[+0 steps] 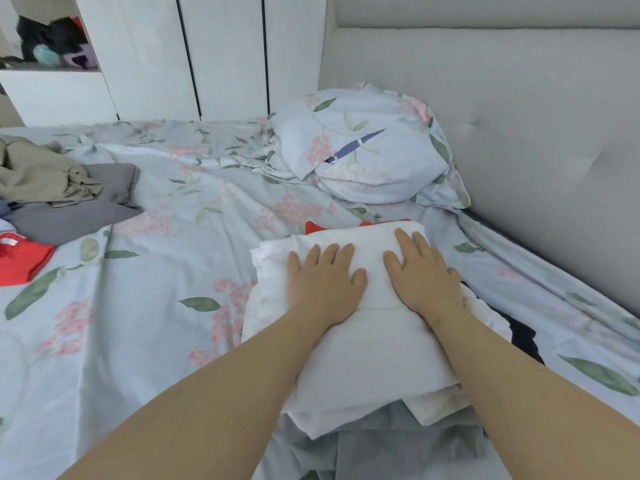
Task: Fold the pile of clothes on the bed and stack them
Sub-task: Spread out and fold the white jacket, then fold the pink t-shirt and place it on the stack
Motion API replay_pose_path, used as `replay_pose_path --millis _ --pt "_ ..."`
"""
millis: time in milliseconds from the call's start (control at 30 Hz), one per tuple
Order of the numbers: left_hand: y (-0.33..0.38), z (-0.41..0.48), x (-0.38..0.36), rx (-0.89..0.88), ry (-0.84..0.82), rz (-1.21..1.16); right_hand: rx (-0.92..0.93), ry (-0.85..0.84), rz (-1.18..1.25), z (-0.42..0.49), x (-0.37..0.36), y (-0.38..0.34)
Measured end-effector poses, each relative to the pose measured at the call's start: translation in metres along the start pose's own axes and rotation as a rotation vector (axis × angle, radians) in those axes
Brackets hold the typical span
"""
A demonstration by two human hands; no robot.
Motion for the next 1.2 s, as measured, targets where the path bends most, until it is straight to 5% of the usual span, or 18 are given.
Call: replay_pose_path --millis 300,667,733,967,1200 --pt "-0.051 -0.053 0.027 -0.089 -0.036 0.035 0.029 0.098 -0.086 -0.049 0.002 -0.055" --pt "-0.308 -0.177 0.015 0.265 -0.094 0.413 0.514 -0.36 0.12 -0.141 -0.154 -0.269" --pt "-0.353 -0.197 0.015 0.363 0.033 0.432 0.539 -0.42 0.088 -0.154 -0.191 -0.294" --pt "-0.476 -0.216 0.033 0.561 0.476 0.342 0.618 -0.275 -0.061 -0.157 -0.258 -0.358" --pt "-0.545 -0.202 0.043 0.822 0.279 0.199 0.614 -0.158 -0.096 -0.153 -0.269 -0.362"
Point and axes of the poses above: each hand's wrist, its own z-axis towards the middle knuckle, its own x-axis out of the back of the hand, y = z × x, the point moved 3 cm from there along z, towards the middle knuckle, and after that the axes turned 7 degrees about z, right-handed, at the moved point
